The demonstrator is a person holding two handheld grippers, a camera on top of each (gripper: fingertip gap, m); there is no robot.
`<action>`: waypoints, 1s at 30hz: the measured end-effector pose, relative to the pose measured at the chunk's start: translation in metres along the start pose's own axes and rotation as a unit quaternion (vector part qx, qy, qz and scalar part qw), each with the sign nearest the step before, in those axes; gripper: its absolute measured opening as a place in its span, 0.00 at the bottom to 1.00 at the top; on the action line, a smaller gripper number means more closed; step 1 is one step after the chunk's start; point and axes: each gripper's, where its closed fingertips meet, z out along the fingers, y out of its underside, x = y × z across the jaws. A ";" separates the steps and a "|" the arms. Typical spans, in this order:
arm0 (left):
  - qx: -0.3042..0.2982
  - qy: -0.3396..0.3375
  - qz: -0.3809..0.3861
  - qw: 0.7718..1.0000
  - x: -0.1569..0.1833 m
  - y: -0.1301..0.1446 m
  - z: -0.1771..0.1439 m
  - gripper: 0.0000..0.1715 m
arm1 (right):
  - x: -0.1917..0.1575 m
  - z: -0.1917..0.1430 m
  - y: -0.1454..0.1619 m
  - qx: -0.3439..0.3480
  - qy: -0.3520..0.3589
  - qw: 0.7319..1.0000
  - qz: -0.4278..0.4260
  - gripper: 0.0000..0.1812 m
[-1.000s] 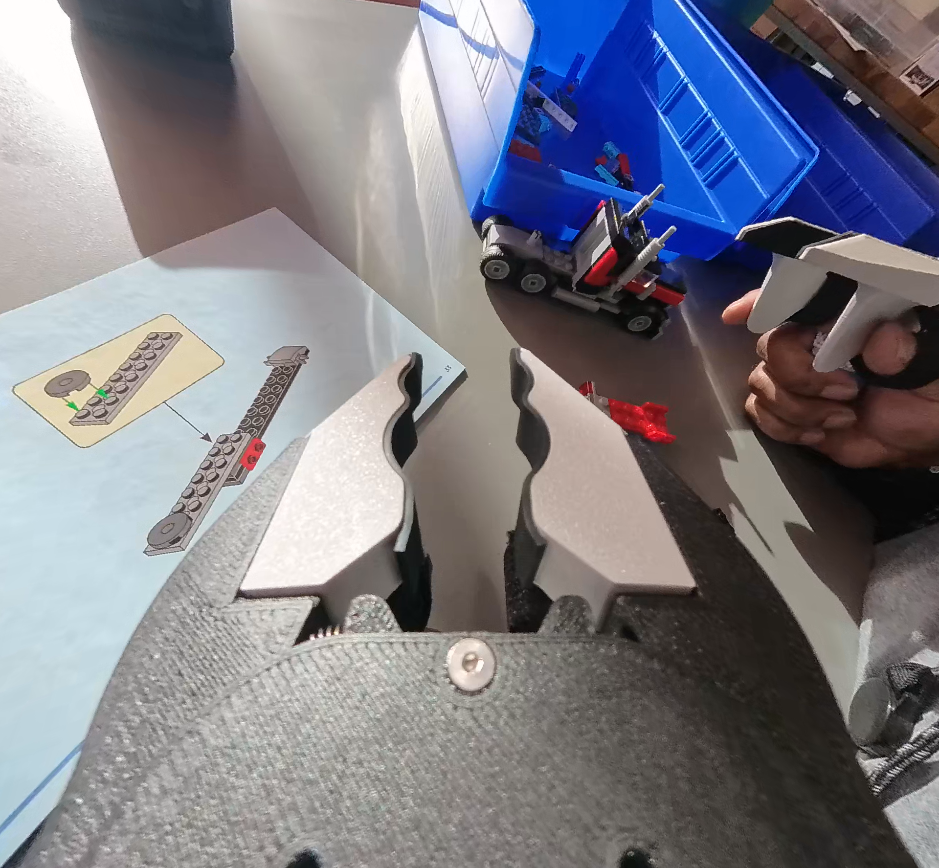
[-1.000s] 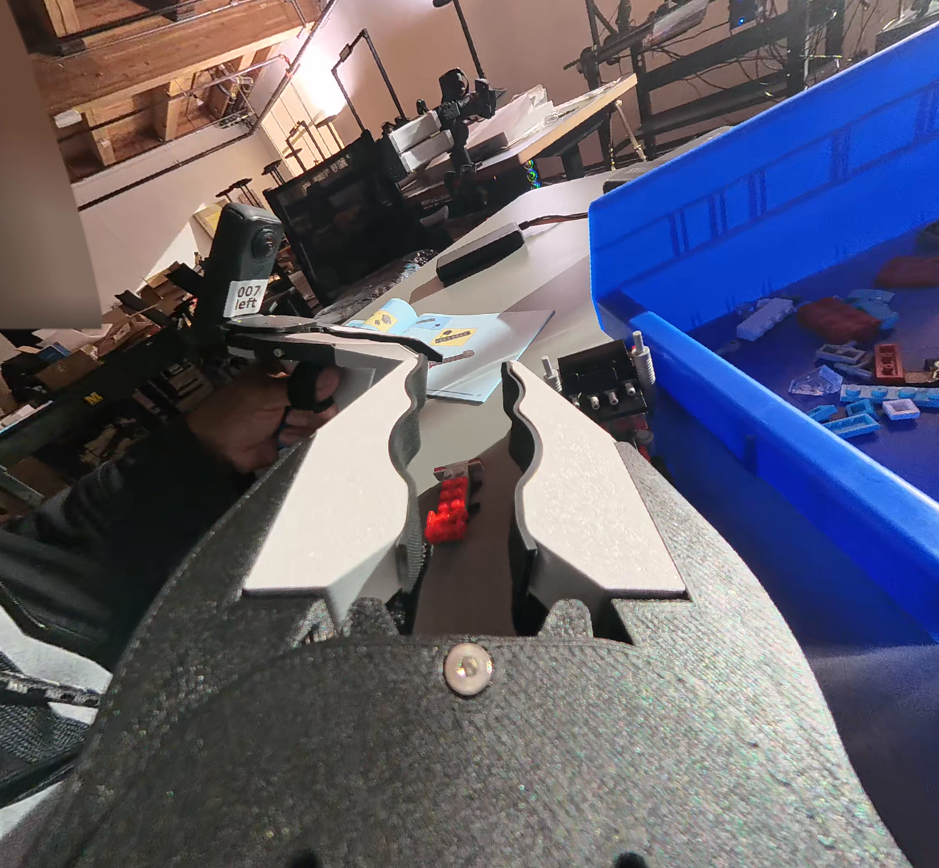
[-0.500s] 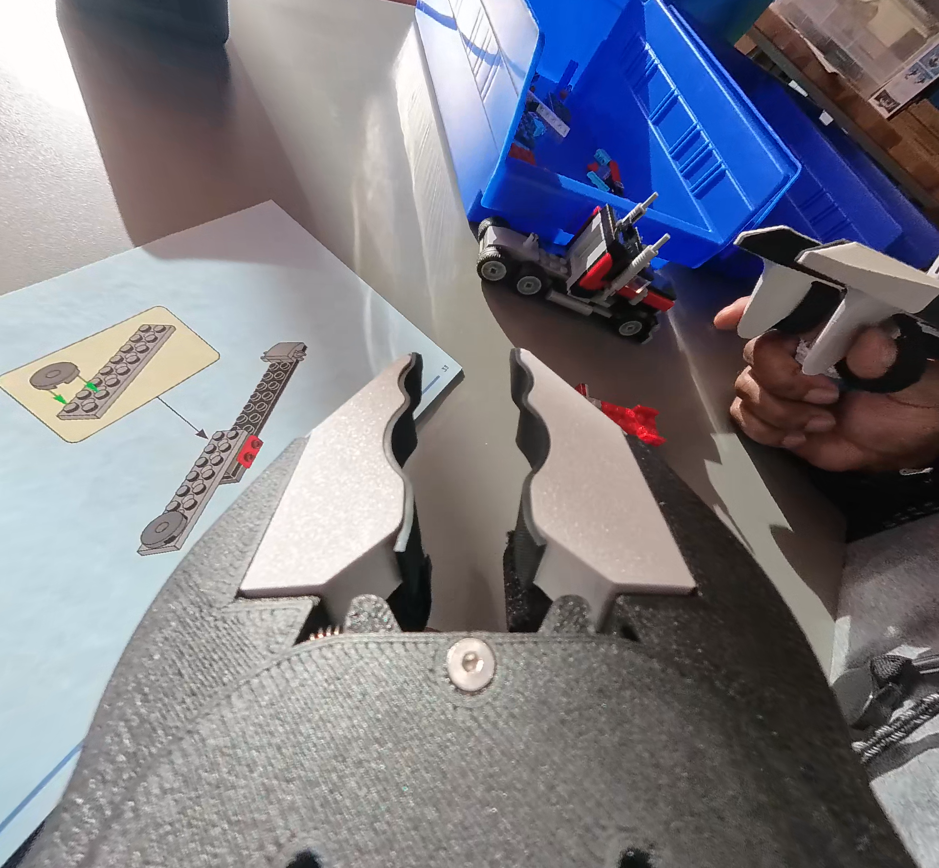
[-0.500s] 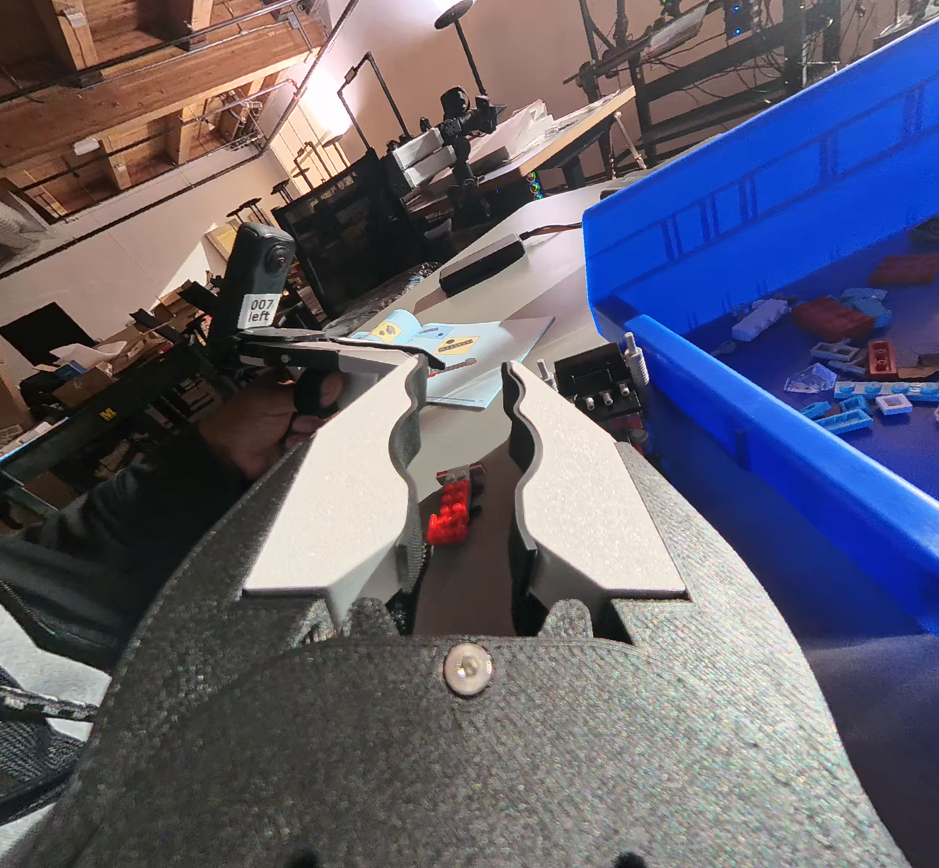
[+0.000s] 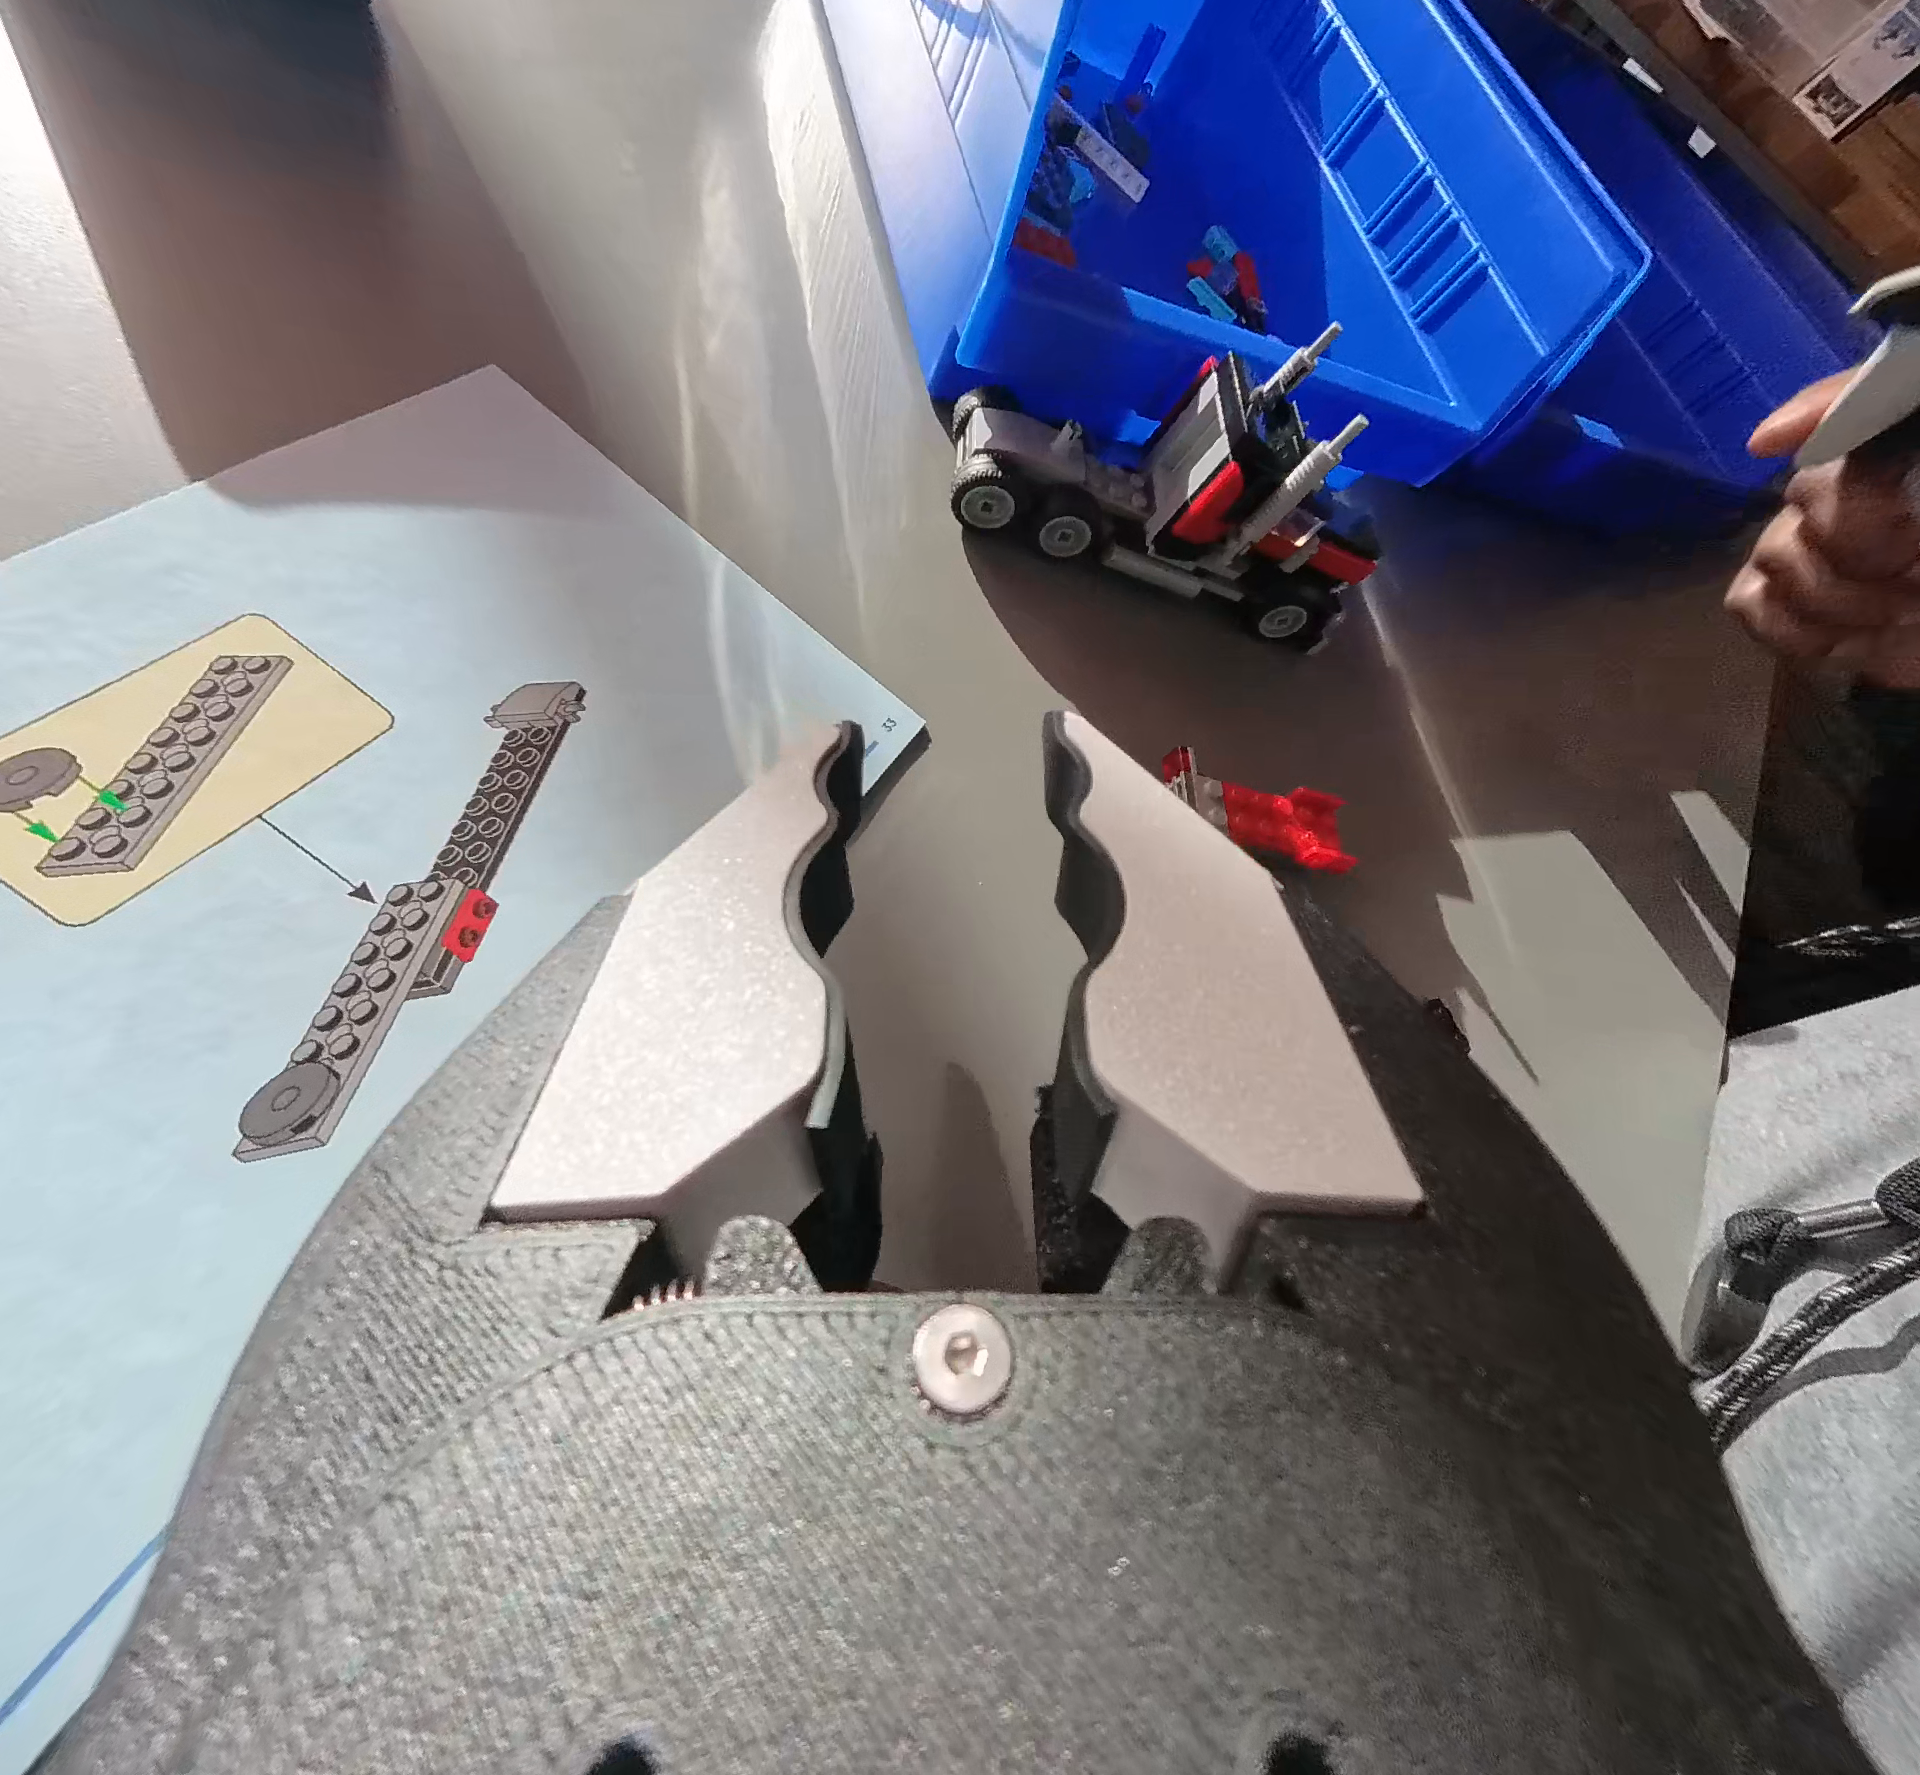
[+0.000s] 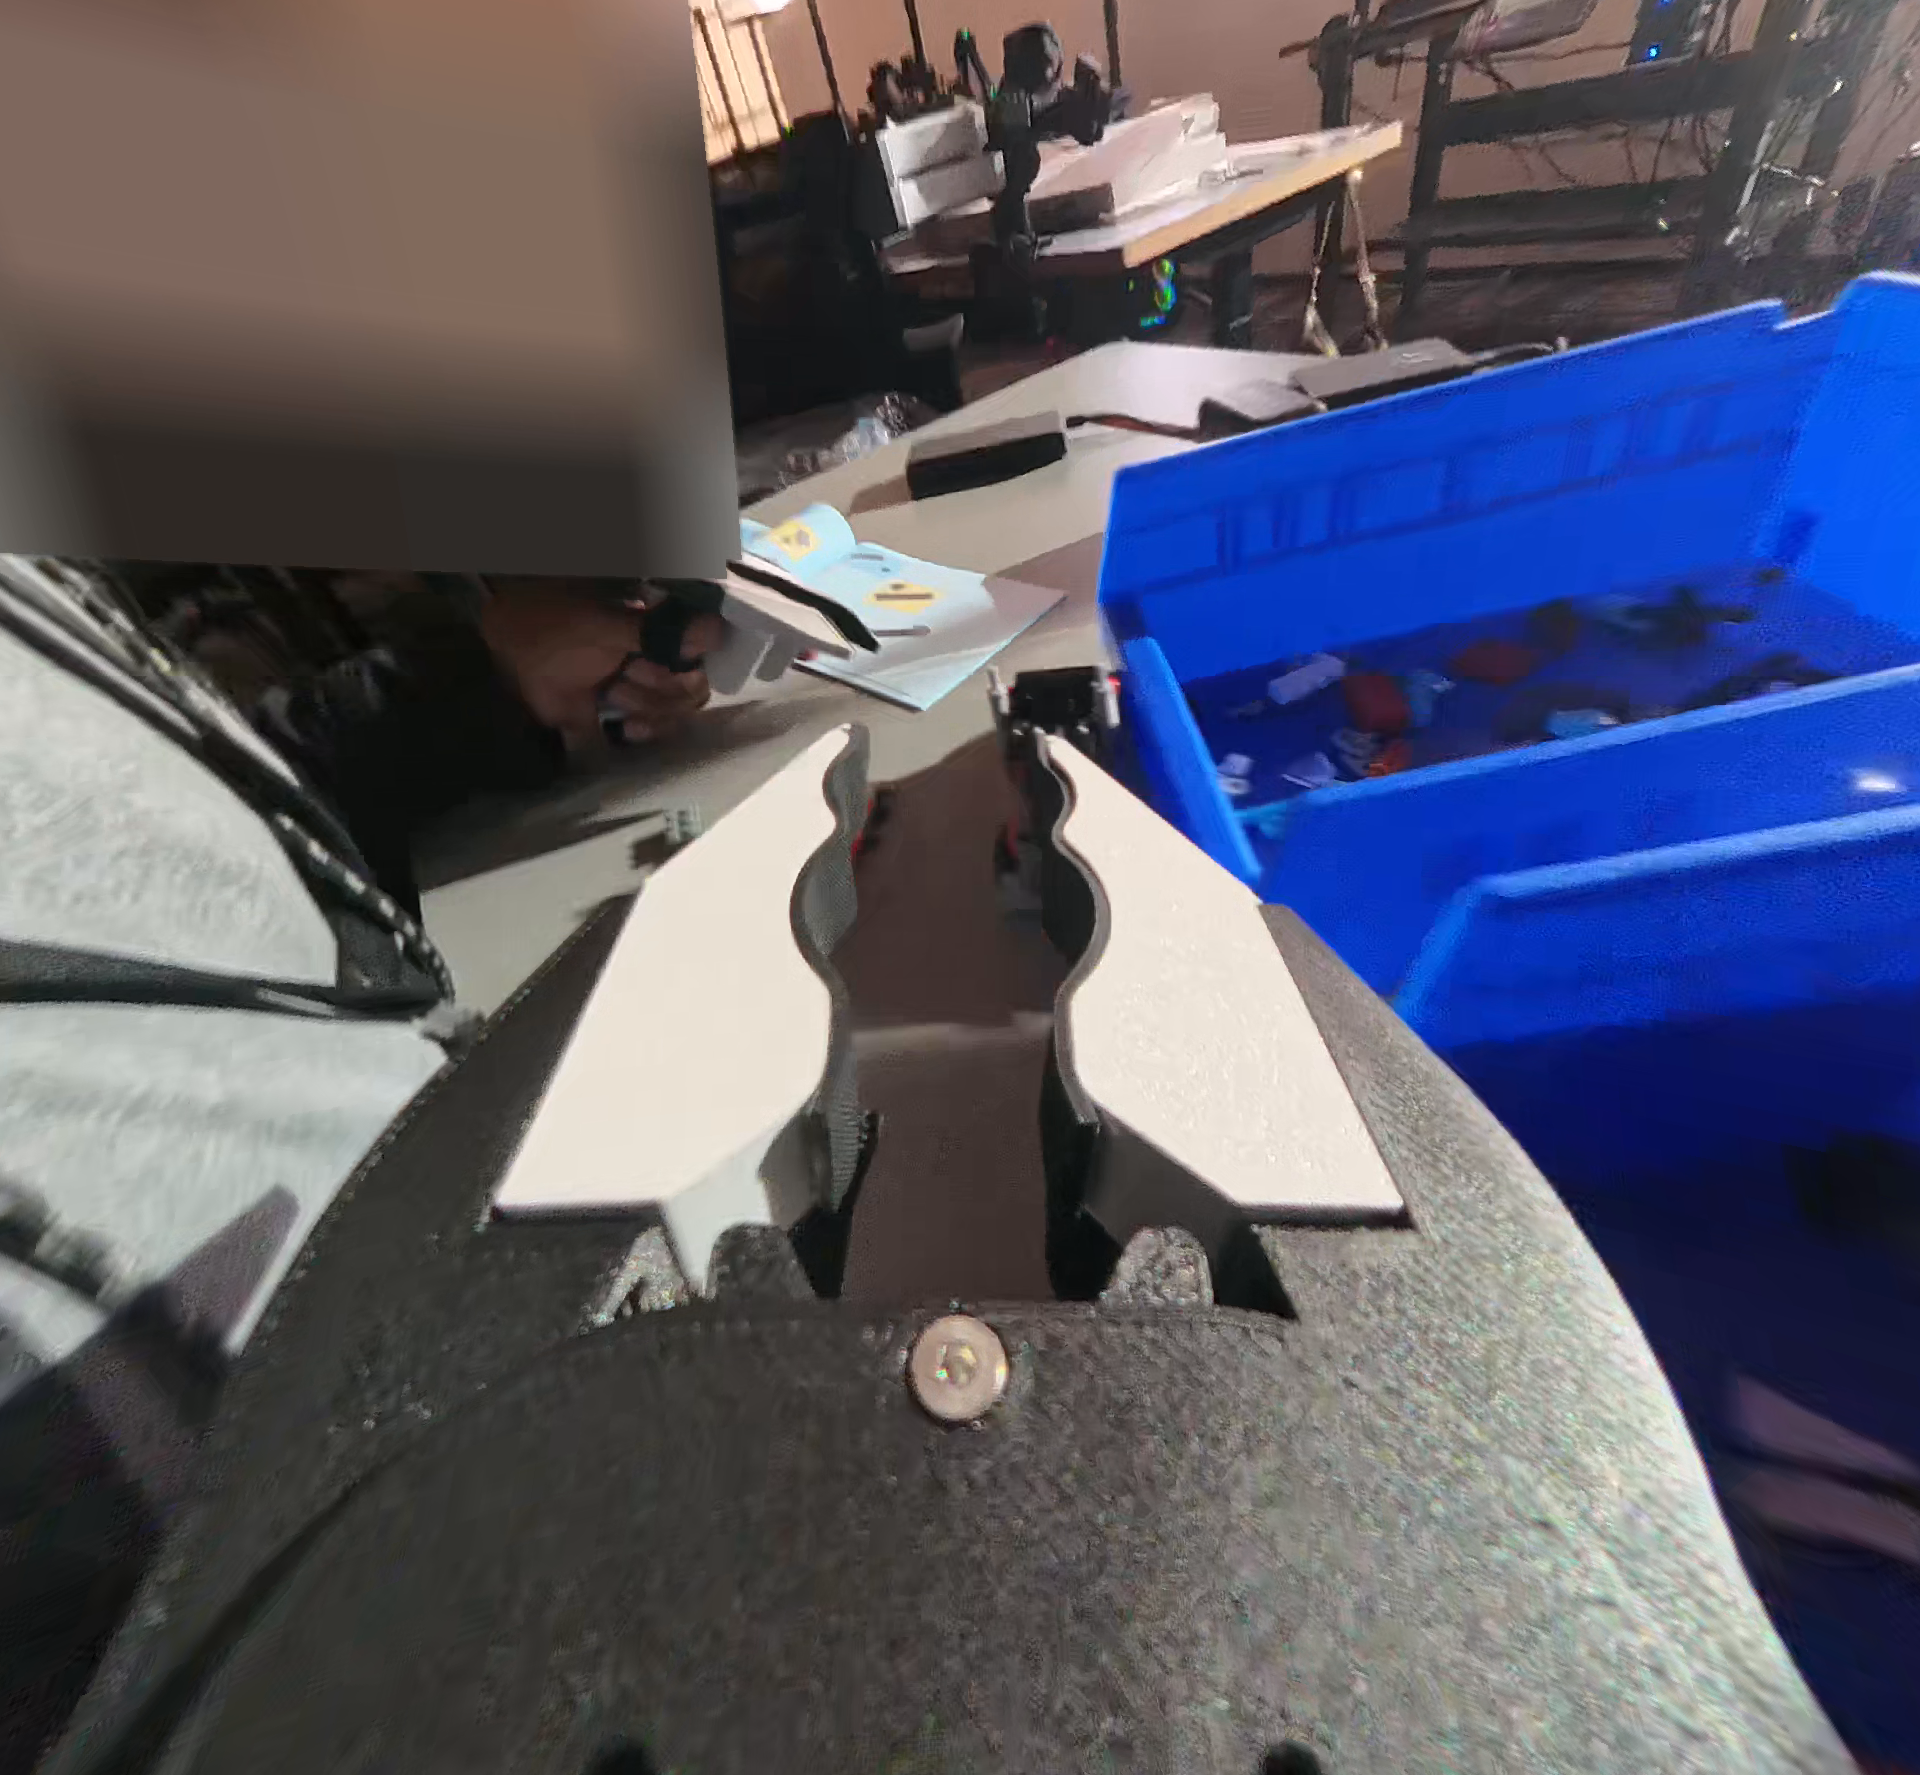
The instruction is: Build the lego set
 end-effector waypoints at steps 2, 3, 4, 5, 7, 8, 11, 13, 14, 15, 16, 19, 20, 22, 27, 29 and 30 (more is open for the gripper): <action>-0.003 0.004 0.001 1.000 0.001 0.000 0.000 0.21 | 0.028 -0.037 -0.018 -0.052 0.021 0.997 -0.046 0.18; -0.003 0.007 0.001 1.000 0.001 0.001 0.001 0.21 | 0.049 -0.052 -0.026 -0.082 0.044 0.993 -0.078 0.18; -0.004 0.009 0.001 1.000 0.002 0.001 0.001 0.21 | 0.072 -0.064 -0.033 -0.119 0.067 0.985 -0.108 0.19; -0.006 0.012 0.001 1.000 0.002 0.001 0.001 0.21 | 0.091 -0.070 -0.037 -0.160 0.074 0.975 -0.135 0.20; -0.010 0.017 0.001 1.000 0.003 0.001 0.002 0.21 | 0.127 -0.072 -0.034 -0.243 0.065 0.951 -0.178 0.20; -0.011 0.018 0.000 1.000 0.003 0.001 0.002 0.21 | 0.146 -0.069 -0.026 -0.284 0.062 0.937 -0.195 0.21; -0.009 0.022 -0.005 1.000 0.002 0.001 0.002 0.21 | 0.195 -0.056 0.016 -0.401 0.025 0.892 -0.206 0.21; -0.002 0.022 -0.010 1.000 0.002 -0.001 0.000 0.21 | 0.211 -0.045 0.043 -0.446 -0.008 0.875 -0.190 0.20; 0.002 0.022 -0.014 1.000 0.001 -0.001 0.000 0.21 | 0.219 -0.040 0.053 -0.461 -0.016 0.867 -0.189 0.20; 0.005 0.022 -0.018 1.000 0.000 -0.002 -0.001 0.21 | 0.227 -0.037 0.062 -0.474 -0.019 0.859 -0.192 0.20; 0.007 0.023 -0.022 0.999 0.000 -0.003 -0.002 0.21 | 0.232 -0.035 0.068 -0.484 -0.023 0.853 -0.192 0.19; 0.006 0.028 -0.032 0.999 -0.001 -0.003 -0.002 0.21 | 0.243 -0.031 0.075 -0.487 -0.031 0.853 -0.184 0.17; 0.004 0.031 -0.035 0.999 -0.001 -0.002 -0.001 0.21 | 0.244 -0.031 0.077 -0.488 -0.036 0.853 -0.178 0.17; 0.002 0.034 -0.041 0.999 -0.002 -0.002 0.000 0.21 | 0.248 -0.032 0.083 -0.495 -0.041 0.851 -0.172 0.16; 0.002 0.034 -0.044 0.998 -0.002 -0.002 0.000 0.21 | 0.249 -0.028 0.092 -0.496 -0.051 0.853 -0.152 0.11; 0.005 0.031 -0.041 0.999 -0.002 -0.003 -0.001 0.21 | 0.250 -0.028 0.089 -0.491 -0.045 0.858 -0.143 0.12; 0.006 0.029 -0.039 0.999 -0.002 -0.003 -0.001 0.21 | 0.251 -0.029 0.088 -0.488 -0.040 0.861 -0.138 0.12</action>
